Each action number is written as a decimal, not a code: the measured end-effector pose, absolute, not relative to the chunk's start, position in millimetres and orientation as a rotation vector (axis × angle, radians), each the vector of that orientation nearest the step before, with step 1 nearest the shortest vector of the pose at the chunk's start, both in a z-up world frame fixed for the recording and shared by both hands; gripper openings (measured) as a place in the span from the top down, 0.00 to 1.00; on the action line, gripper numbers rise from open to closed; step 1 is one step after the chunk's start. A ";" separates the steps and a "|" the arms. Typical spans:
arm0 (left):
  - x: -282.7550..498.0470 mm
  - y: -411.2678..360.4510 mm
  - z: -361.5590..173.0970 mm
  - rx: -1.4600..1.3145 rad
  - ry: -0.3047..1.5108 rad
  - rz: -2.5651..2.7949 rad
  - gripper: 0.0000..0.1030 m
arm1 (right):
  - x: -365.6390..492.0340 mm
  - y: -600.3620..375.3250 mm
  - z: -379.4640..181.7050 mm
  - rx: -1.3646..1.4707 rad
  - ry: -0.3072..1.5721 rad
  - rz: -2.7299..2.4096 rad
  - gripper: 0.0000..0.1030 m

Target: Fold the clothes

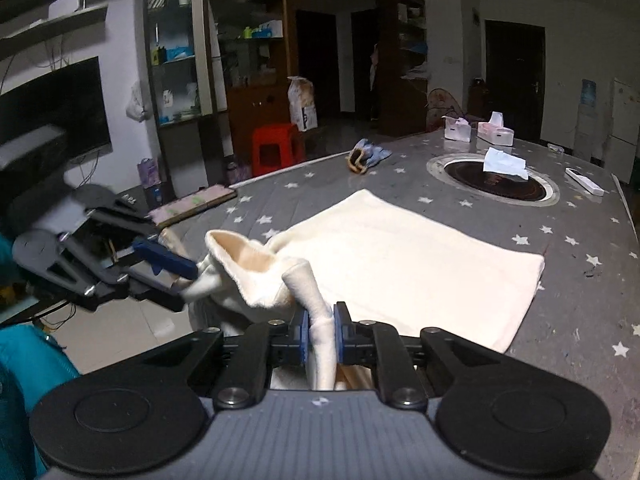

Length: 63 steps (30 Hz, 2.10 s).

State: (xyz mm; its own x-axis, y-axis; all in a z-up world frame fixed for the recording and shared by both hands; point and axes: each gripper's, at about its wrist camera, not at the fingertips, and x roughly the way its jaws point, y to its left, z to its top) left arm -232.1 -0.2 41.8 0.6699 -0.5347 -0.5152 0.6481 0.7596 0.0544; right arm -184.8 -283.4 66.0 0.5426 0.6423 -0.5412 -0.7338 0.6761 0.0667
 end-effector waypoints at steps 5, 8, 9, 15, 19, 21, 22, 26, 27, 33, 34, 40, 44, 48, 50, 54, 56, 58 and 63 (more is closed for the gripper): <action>-241.7 5.5 34.6 0.298 0.450 -0.607 0.48 | -176.2 -281.9 67.9 -0.149 0.575 0.811 0.90; -242.8 0.4 23.4 0.360 0.445 -0.596 0.46 | -172.8 -279.7 66.9 -0.139 0.583 0.802 0.90; -242.8 -2.0 19.2 0.383 0.445 -0.594 0.46 | -172.5 -279.7 67.1 -0.135 0.586 0.797 0.90; -248.9 -14.8 -2.2 0.551 0.390 -0.572 0.46 | -169.9 -278.7 66.6 -0.126 0.592 0.781 0.90; -254.0 -23.1 -15.5 0.668 0.339 -0.552 0.46 | -168.8 -277.3 64.8 -0.126 0.596 0.775 0.90; -253.4 -26.4 -21.2 0.712 0.322 -0.541 0.47 | -169.9 -277.2 65.0 -0.124 0.593 0.772 0.90; -253.2 -26.9 -22.6 0.722 0.316 -0.537 0.52 | -170.4 -277.2 65.1 -0.123 0.591 0.771 0.90; -250.6 -20.4 -15.3 0.678 0.315 -0.547 0.76 | -171.5 -279.3 64.5 -0.117 0.586 0.762 0.90; -249.5 -18.2 -12.6 0.665 0.315 -0.545 0.79 | -172.2 -280.1 64.0 -0.114 0.585 0.761 0.90; -245.0 -4.7 11.4 0.558 0.337 -0.571 0.84 | -185.6 -285.0 66.2 -0.112 0.565 0.766 0.91; -246.9 -3.1 16.1 0.546 0.335 -0.581 0.84 | -189.3 -286.4 67.7 -0.110 0.560 0.771 0.91; -256.8 10.6 49.8 0.436 0.355 -0.664 0.85 | -214.7 -299.9 84.0 -0.098 0.550 0.796 0.91; -246.3 15.7 70.8 0.358 0.363 -0.689 0.85 | -216.2 -306.6 99.6 -0.085 0.538 0.788 0.91; -211.1 18.6 81.3 0.286 0.387 -0.677 0.85 | -190.0 -302.8 110.6 -0.083 0.530 0.781 0.91; -190.4 21.2 82.8 0.252 0.410 -0.664 0.85 | -169.9 -299.7 114.5 -0.079 0.533 0.774 0.91; -140.2 28.6 82.4 0.160 0.486 -0.631 0.85 | -121.9 -288.4 116.9 -0.095 0.544 0.762 0.91; -112.5 32.6 78.1 0.121 0.526 -0.604 0.84 | -94.8 -280.1 114.6 -0.105 0.558 0.753 0.91; -86.3 35.3 71.2 0.085 0.566 -0.575 0.84 | -68.1 -271.2 109.9 -0.111 0.579 0.739 0.91; -34.5 40.7 43.6 -0.015 0.660 -0.475 0.76 | -12.3 -253.1 73.9 -0.089 0.662 0.653 0.90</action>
